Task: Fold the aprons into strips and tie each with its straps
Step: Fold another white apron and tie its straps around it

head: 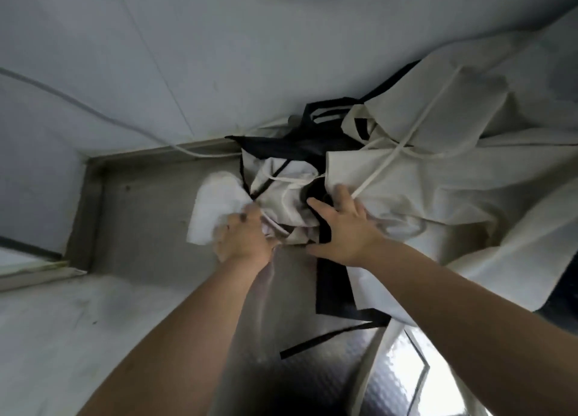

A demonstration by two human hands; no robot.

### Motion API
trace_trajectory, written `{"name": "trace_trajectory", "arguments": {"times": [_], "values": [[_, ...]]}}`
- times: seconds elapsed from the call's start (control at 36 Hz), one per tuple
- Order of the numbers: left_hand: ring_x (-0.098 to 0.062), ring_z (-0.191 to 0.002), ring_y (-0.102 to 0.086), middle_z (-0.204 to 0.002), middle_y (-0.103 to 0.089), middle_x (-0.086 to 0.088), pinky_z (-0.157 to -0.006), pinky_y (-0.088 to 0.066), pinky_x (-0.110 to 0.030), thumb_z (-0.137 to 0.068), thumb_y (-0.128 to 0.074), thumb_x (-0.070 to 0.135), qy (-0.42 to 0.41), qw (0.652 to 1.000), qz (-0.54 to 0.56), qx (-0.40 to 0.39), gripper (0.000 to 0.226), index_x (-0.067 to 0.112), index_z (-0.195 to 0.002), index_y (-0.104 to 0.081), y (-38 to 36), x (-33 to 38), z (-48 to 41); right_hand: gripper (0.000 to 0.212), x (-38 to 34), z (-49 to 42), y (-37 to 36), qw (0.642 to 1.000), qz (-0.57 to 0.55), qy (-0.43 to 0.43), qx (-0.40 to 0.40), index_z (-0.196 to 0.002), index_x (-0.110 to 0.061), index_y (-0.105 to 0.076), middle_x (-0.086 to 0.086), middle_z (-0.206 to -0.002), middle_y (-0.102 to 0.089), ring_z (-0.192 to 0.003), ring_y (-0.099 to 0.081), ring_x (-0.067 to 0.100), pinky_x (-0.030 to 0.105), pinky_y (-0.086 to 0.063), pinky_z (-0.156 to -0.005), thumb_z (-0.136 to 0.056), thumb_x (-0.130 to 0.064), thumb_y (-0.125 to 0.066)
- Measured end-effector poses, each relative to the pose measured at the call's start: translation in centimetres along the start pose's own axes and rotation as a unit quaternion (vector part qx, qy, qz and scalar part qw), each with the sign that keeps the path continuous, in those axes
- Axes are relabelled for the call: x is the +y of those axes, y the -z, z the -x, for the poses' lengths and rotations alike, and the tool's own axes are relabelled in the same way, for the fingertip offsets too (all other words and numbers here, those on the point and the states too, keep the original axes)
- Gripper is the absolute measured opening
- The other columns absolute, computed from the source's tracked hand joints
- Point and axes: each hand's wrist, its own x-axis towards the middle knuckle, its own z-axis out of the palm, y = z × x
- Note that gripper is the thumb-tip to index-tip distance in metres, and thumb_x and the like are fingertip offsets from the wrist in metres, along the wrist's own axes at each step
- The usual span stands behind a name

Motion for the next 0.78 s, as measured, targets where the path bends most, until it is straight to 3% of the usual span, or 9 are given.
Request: {"name": "trace_trajectory", "arguments": {"times": [0.08,0.22,0.31,0.36,0.42,0.53,0.67,0.72,0.78], "values": [[-0.031,-0.098,-0.055,-0.108,-0.062,-0.012,-0.072,-0.039,-0.033,-0.093,-0.047,0.020,-0.048,0.996,0.033,0.070,0.015,0.019,-0.103,-0.058,0.5,-0.4,-1.0,0.096,0.7,-0.6,-0.3,0.999,0.023,-0.024,-0.033,-0.147,-0.044,-0.007,0.001,-0.153,0.017,-0.141,0.000,0.034,0.049,-0.017,-0.113,-0.074,-0.054,-0.069],[-0.016,-0.090,-0.048,-0.103,-0.057,-0.007,-0.069,-0.028,-0.014,-0.092,-0.049,0.005,-0.067,0.940,0.278,0.184,0.019,0.009,-0.108,-0.058,3.2,-1.4,-0.3,0.099,1.5,-1.7,-0.8,0.996,0.058,-0.053,-0.048,-0.147,-0.043,0.001,0.003,-0.152,0.024,-0.142,0.002,0.037,0.048,-0.021,-0.114,-0.079,-0.034,-0.071],[-0.016,-0.100,-0.052,-0.114,-0.054,-0.004,-0.080,-0.038,-0.016,-0.095,-0.048,0.012,-0.031,0.872,0.415,0.259,0.021,0.013,-0.115,-0.053,5.3,-2.1,0.6,0.089,1.6,-2.2,-1.0,0.993,0.069,-0.090,-0.030,-0.148,-0.041,0.002,0.003,-0.151,0.029,-0.142,0.001,0.041,0.049,-0.020,-0.114,-0.088,-0.020,-0.060],[-0.009,-0.093,-0.053,-0.103,-0.055,0.005,-0.076,-0.040,-0.009,-0.097,-0.045,0.011,0.006,0.802,0.516,0.300,0.019,0.023,-0.109,-0.054,7.3,-1.9,1.3,0.086,2.1,-2.1,-0.7,0.990,0.068,-0.124,-0.018,-0.148,-0.039,0.004,0.003,-0.152,0.026,-0.141,-0.003,0.043,0.051,-0.023,-0.112,-0.090,-0.012,-0.053],[-0.009,-0.097,-0.055,-0.100,-0.055,0.012,-0.085,-0.043,-0.014,-0.098,-0.042,0.011,0.037,0.739,0.589,0.325,0.024,0.031,-0.107,-0.052,9.0,-2.8,2.5,0.085,2.7,-1.4,-0.5,0.988,0.065,-0.138,-0.001,-0.150,-0.035,0.002,0.003,-0.153,0.017,-0.138,-0.011,0.042,0.051,-0.027,-0.110,-0.088,-0.004,-0.047],[-0.032,-0.108,-0.057,-0.125,-0.057,-0.013,-0.091,-0.047,-0.042,-0.095,-0.040,0.014,0.056,0.691,0.665,0.279,0.034,0.013,-0.128,-0.048,10.4,-4.3,4.5,0.085,2.7,-0.1,-0.3,0.992,0.060,-0.107,0.010,-0.150,-0.027,0.002,0.007,-0.155,0.005,-0.137,-0.021,0.038,0.047,-0.030,-0.110,-0.087,-0.012,-0.053],[-0.024,-0.093,-0.054,-0.093,-0.060,-0.011,-0.085,-0.042,-0.038,-0.072,-0.052,0.019,0.021,0.648,0.737,0.190,0.026,0.007,-0.093,-0.060,9.2,-3.9,8.3,0.070,-1.8,2.9,1.2,0.996,-0.053,0.038,0.067,-0.147,-0.023,-0.020,0.010,-0.142,-0.037,-0.124,-0.045,0.031,0.040,-0.042,-0.099,-0.087,-0.025,-0.057],[-0.023,-0.089,-0.055,-0.083,-0.062,-0.001,-0.079,-0.046,-0.033,-0.077,-0.051,0.023,0.033,0.611,0.776,0.154,0.014,0.019,-0.082,-0.064,8.9,-3.8,10.7,0.085,-3.2,5.1,1.4,0.982,-0.137,0.117,0.056,-0.149,-0.027,-0.012,0.007,-0.150,-0.025,-0.132,-0.036,0.027,0.032,-0.036,-0.103,-0.084,-0.028,-0.066],[-0.022,-0.085,-0.064,-0.083,-0.068,-0.002,-0.075,-0.053,-0.028,-0.091,-0.039,0.018,0.031,0.574,0.811,0.112,0.027,0.016,-0.090,-0.066,8.7,-3.6,13.8,0.109,-4.5,7.3,1.1,0.968,-0.176,0.176,0.018,-0.150,-0.030,0.003,0.001,-0.156,-0.006,-0.143,-0.017,0.022,0.030,-0.024,-0.110,-0.076,-0.034,-0.076]]}}
